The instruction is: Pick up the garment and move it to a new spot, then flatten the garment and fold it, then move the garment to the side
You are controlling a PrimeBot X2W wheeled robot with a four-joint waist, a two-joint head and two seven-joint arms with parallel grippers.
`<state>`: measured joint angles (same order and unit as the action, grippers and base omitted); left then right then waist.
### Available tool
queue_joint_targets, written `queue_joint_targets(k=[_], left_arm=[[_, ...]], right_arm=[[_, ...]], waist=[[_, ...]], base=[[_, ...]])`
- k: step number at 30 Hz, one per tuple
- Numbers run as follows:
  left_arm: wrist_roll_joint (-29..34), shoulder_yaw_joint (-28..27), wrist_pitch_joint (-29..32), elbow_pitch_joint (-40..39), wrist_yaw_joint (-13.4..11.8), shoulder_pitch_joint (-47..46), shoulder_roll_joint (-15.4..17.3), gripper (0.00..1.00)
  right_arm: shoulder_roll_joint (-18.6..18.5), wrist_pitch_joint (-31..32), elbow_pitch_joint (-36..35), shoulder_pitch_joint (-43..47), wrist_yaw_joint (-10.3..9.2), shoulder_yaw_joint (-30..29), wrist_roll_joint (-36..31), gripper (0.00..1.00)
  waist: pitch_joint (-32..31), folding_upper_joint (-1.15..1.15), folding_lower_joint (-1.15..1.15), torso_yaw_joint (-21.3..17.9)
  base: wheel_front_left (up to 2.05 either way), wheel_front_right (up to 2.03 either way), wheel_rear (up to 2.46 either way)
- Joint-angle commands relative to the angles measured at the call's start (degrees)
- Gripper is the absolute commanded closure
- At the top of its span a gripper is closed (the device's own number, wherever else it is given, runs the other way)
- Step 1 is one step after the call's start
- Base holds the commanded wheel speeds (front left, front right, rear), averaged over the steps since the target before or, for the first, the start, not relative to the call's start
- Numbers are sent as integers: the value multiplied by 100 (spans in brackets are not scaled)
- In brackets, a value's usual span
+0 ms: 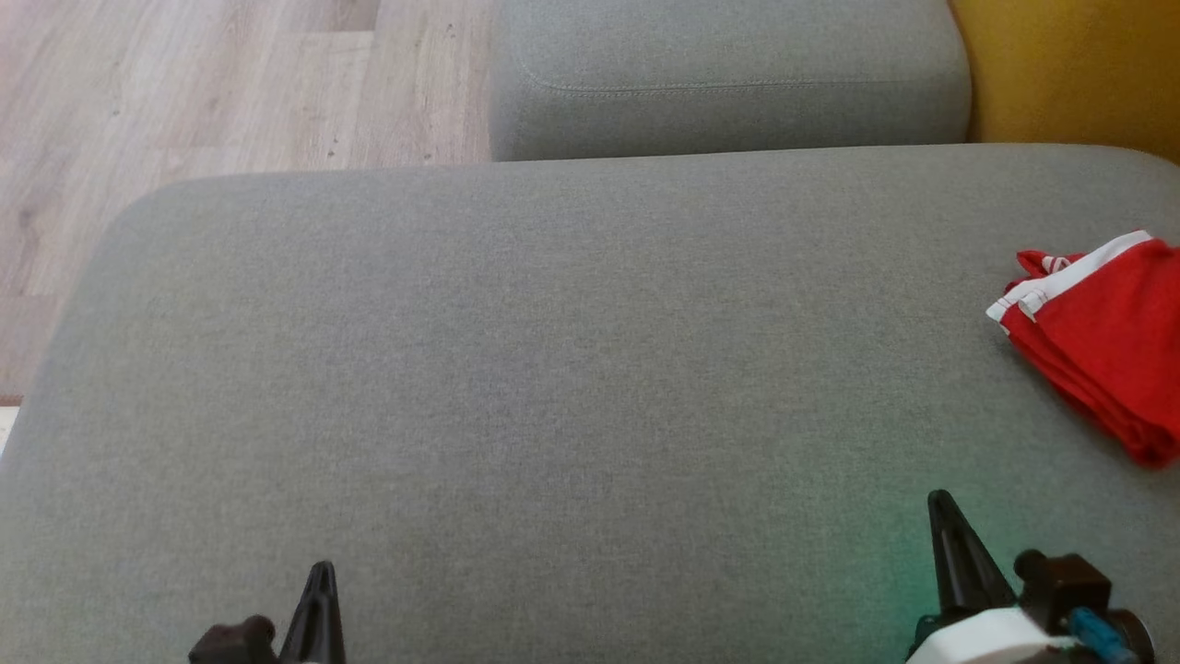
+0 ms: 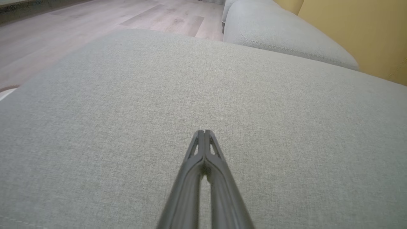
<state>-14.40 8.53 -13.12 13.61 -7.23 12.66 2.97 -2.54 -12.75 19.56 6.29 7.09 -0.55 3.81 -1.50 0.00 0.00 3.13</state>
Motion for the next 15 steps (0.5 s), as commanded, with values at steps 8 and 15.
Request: queue_joint_targets(k=[8, 15], left_arm=[[-647, -109, 105, -131, 123, -314, 57, 100], [-1135, -164, 197, -107, 212, -419, 77, 100]], right_arm=[[-7, 145, -226, -304, 5, -65, 713, 100], [-9, 256, -250, -361, 7, -95, 1236, 100]], waist=[[11, 0, 0, -22], [21, 0, 0, -41]], base=[[0, 0, 0], [0, 0, 0]])
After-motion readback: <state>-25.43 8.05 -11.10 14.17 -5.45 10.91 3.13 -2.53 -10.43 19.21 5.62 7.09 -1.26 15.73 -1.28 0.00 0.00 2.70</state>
